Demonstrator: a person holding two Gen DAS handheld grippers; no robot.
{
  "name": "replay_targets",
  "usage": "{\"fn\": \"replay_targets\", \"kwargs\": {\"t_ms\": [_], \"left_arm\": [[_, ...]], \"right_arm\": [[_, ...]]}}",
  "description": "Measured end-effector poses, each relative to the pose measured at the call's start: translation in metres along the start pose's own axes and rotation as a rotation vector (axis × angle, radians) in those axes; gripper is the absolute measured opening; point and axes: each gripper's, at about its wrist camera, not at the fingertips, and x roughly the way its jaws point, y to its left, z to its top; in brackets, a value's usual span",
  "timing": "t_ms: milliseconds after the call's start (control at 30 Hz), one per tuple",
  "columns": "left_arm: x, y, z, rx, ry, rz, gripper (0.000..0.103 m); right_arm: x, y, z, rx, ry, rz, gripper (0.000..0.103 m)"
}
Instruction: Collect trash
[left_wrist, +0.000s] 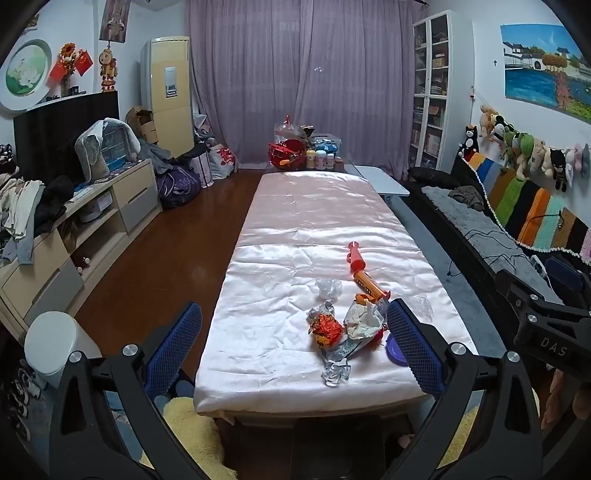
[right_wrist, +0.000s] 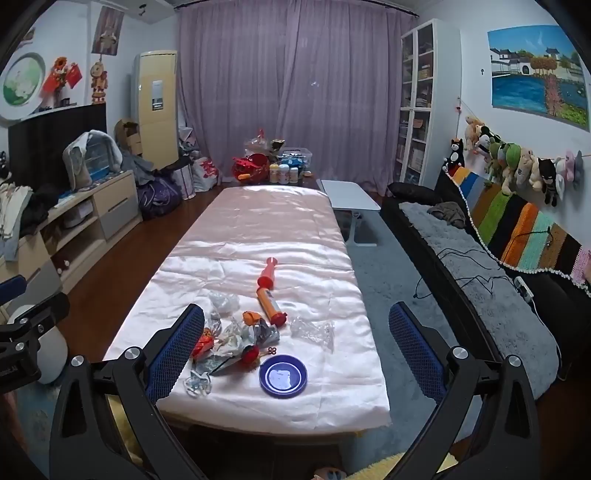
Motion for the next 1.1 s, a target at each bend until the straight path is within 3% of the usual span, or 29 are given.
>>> {"fn": "replay_targets", "kwargs": {"t_ms": [1100], "left_arm": [[0.0011, -0.0056, -0.0036, 0.002, -0.001, -0.004, 0.095]], "right_arm": [[0.0025, -0.0013, 0.0047, 0.013, 0.003, 0.01, 0.1]]}}
